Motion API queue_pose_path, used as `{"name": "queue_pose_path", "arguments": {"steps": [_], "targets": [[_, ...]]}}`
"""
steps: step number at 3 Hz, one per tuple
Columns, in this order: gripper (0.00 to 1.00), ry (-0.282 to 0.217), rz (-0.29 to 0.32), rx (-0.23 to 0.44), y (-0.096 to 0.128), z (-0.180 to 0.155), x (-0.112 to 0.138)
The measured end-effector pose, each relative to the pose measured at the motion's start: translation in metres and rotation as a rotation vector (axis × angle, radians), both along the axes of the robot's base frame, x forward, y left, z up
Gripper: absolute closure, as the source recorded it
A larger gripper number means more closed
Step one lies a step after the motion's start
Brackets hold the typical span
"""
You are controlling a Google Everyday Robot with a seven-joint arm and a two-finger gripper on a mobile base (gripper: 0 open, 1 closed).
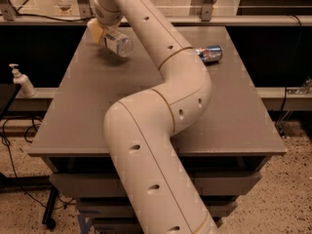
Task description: Place blue plastic bottle upright
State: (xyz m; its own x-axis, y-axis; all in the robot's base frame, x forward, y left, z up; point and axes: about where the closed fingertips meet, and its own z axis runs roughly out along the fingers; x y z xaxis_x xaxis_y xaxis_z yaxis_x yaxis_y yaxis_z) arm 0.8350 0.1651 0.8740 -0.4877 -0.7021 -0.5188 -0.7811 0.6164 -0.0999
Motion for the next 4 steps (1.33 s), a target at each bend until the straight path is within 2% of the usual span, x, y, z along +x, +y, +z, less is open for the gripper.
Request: {"name": "queue_pose_path", "arguments": {"steps": [1, 2, 3, 4], "targets": [[1.0, -0.079, -0.015, 0.178, -0.013, 0.052, 0.008], [1.0, -0.148, -0.044, 0.326, -0.035, 0.099, 0.014], [1.0, -0.178, -0.086, 0.453, -0.069, 0.131, 0.013], [1.0, -0.299, -0.122, 0.585, -0.121, 0.204, -0.012]]}}
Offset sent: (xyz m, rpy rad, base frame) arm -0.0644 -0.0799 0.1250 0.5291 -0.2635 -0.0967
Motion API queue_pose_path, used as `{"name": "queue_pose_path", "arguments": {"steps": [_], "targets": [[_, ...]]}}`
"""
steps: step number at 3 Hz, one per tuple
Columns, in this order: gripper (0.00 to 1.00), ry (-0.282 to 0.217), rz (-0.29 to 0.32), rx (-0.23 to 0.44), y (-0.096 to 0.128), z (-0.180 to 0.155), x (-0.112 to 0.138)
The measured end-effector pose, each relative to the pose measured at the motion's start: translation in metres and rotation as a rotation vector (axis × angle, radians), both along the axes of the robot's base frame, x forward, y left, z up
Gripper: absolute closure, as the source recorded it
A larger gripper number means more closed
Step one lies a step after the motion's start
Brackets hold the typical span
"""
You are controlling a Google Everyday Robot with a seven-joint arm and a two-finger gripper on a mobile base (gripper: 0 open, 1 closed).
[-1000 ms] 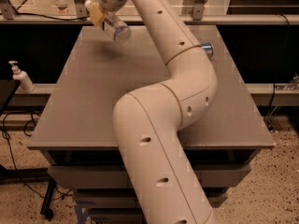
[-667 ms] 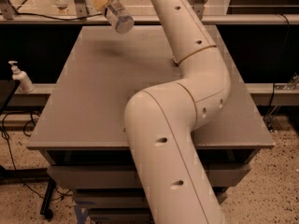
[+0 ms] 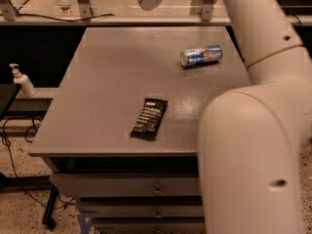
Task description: Place blue plastic bottle upright
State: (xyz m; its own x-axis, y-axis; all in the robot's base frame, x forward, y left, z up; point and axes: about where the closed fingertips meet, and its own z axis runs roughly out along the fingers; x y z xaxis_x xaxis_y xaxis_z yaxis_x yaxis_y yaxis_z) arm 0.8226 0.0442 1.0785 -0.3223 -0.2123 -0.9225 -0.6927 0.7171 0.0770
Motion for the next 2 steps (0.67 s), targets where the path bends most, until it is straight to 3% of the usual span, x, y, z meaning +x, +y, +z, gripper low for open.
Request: {"name": "queue_pose_path", "arguments": {"steps": [1, 2], "targets": [[1.0, -0.166, -0.051, 0.103, -0.053, 0.09, -0.058], [1.0, -0.207, -0.075, 0.143, -0.066, 0.103, -0.077]]}}
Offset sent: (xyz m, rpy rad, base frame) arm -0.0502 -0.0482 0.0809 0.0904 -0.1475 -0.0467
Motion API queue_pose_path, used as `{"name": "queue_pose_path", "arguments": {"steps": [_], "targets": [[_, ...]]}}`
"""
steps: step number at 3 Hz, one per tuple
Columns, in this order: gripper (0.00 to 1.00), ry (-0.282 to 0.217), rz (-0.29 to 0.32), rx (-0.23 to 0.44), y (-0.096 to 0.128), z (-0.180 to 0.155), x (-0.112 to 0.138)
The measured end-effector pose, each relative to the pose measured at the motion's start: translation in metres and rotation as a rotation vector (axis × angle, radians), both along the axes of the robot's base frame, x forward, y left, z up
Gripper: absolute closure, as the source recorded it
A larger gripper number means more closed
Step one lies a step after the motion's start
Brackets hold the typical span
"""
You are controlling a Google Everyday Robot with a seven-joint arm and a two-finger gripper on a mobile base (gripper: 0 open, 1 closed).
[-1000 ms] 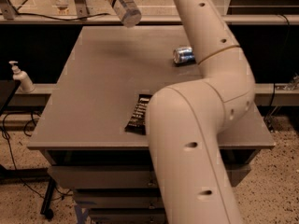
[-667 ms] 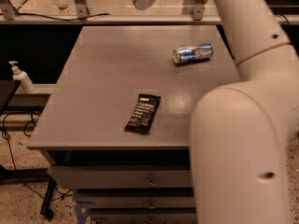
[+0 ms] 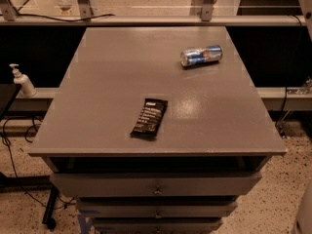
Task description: Place blue plastic bottle upright
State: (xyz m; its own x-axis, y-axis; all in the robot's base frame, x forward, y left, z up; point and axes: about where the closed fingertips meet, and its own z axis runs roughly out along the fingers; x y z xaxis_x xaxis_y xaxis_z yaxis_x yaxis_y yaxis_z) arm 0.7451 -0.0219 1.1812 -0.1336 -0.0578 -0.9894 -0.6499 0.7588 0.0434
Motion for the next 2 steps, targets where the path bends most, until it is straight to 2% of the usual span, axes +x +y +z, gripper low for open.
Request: {"name": "queue_pose_path", "arguments": {"steps": [1, 2], "targets": [[1.0, -0.009, 0.004, -0.002, -0.004, -0.007, -0.008], [1.0, -0.018, -0.011, 0.007, -0.02, -0.016, -0.029]]}}
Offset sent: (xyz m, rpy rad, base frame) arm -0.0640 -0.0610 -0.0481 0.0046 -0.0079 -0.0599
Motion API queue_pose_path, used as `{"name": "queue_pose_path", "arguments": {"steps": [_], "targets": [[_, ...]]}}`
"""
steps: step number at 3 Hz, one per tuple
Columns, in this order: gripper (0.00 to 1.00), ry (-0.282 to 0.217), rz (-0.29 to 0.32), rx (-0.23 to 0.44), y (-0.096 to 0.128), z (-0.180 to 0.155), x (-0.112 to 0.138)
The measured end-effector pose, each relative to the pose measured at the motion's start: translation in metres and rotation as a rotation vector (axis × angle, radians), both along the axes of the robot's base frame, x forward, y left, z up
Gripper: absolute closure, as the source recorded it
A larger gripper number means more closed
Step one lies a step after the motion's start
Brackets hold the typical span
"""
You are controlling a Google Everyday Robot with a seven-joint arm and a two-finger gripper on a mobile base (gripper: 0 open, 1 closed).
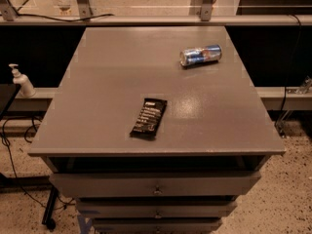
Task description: Place blue plastic bottle upright
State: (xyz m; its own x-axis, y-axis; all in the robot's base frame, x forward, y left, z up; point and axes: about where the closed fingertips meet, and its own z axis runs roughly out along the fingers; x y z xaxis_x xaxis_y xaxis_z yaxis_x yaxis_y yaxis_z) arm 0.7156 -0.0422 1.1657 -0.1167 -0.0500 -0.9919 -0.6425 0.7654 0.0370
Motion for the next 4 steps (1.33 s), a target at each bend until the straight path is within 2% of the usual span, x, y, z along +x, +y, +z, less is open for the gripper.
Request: {"name": "queue_pose_path", "arguments": {"steps": [1, 2, 3, 4], "targets": [[1.0, -0.004, -0.033, 0.021, -0.05, -0.041, -0.051], [1.0, -0.007, -0.045, 0.017, -0.058, -0.041, -0.055], [1.0, -0.038, -0.032, 0.057, -0.057, -0.049, -0.047], [1.0, -0.098, -0.017, 0.128, -0.061, -0.076, -0.039]]}}
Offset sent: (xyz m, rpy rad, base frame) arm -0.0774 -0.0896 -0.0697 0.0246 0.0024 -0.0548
